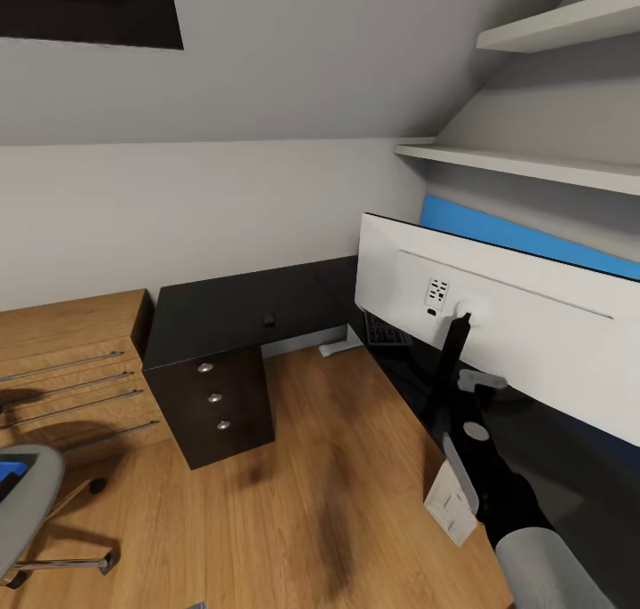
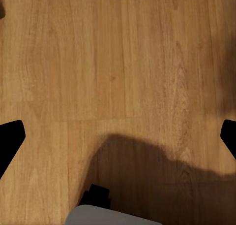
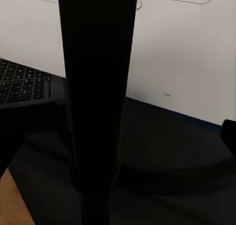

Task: In the bedroom, organize the workspace by keeping the computer under the desk, ensuring the monitor is on the desk, placing the keyboard on the desk next to the monitor, placing the mouse on the desk next to the keyboard, moving the folder from the swivel chair onto the desk next to the mouse, stacking the notebook on top of the folder with the pen on top of the notebook, and positioning the swivel chair next to the desk.

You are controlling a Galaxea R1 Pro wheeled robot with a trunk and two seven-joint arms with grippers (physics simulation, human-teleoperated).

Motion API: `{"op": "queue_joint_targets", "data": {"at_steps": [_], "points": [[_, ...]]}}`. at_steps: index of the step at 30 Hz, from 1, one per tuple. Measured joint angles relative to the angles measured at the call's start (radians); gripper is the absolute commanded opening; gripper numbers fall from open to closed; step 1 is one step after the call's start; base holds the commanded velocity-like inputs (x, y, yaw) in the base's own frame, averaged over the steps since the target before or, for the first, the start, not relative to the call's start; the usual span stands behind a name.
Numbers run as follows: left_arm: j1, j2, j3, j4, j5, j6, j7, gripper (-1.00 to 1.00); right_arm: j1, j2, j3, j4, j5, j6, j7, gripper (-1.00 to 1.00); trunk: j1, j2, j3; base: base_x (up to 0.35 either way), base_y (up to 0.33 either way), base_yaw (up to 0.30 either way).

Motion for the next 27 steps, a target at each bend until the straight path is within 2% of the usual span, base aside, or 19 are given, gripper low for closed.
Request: {"op": "queue_joint_targets", "data": {"at_steps": [6, 10, 21, 27], "points": [[0.000, 0.000, 0.000, 0.000, 0.000, 0.000, 0.000, 1.00, -0.060, 0.000, 0.000, 0.083, 0.000, -0.023, -0.001, 1.00, 0.000, 0.000, 0.000, 0.000, 0.000, 0.000], [0.000, 0.000, 0.000, 0.000, 0.000, 0.000, 0.000, 1.00, -0.074, 0.000, 0.000, 0.105, -0.001, -0.050, -0.001, 1.00, 0.000, 0.000, 0.000, 0.000, 0.000, 0.000], [0.000, 0.000, 0.000, 0.000, 0.000, -0.001, 0.000, 1.00, -0.081, 0.001, 0.001, 0.113, -0.002, -0.081, -0.002, 1.00, 0.000, 0.000, 0.000, 0.000, 0.000, 0.000], [0.000, 0.001, 0.001, 0.000, 0.000, -0.001, 0.000, 1.00, -0.081, -0.001, 0.000, 0.115, -0.001, -0.149, -0.002, 1.00, 0.000, 0.000, 0.000, 0.000, 0.000, 0.000]]}}
